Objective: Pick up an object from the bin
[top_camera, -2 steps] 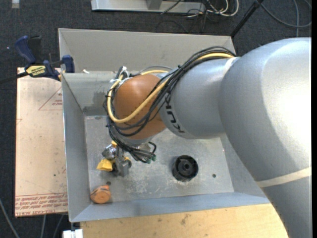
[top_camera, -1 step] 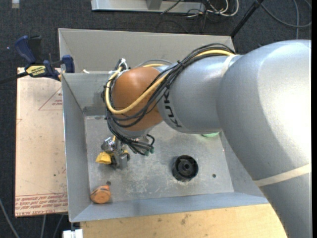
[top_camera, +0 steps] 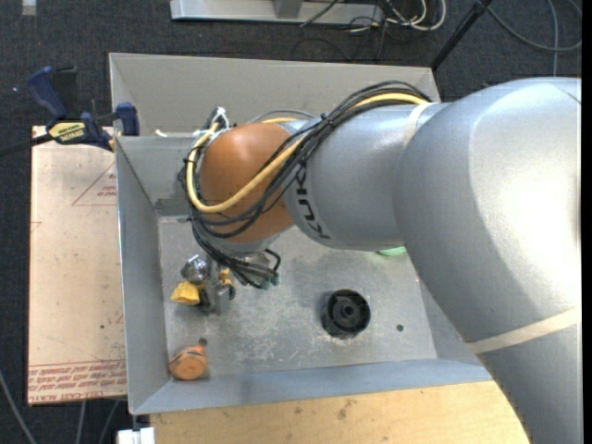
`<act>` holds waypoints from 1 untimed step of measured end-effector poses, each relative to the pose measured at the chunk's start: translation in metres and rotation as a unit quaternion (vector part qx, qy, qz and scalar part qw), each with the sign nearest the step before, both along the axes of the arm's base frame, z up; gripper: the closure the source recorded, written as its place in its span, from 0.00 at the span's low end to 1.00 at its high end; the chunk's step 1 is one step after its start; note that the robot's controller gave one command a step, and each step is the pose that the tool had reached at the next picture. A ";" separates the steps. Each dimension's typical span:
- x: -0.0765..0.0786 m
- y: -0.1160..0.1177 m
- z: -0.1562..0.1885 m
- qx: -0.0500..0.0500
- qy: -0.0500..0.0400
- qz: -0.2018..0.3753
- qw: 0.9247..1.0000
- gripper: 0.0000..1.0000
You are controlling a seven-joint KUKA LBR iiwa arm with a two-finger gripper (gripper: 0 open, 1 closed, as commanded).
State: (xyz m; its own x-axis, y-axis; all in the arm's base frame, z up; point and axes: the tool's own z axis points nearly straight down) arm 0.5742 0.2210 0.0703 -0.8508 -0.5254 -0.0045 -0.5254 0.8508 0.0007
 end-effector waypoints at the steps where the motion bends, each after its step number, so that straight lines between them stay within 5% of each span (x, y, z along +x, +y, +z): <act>1: -0.001 0.012 0.000 0.000 0.000 0.005 1.000 1.00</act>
Offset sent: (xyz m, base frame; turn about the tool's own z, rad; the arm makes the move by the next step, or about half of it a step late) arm 0.0162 0.0215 -0.0003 -0.0104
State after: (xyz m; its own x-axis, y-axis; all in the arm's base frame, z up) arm 0.5728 0.2334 0.0703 -0.8454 -0.5342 -0.0043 -0.5342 0.8454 0.0012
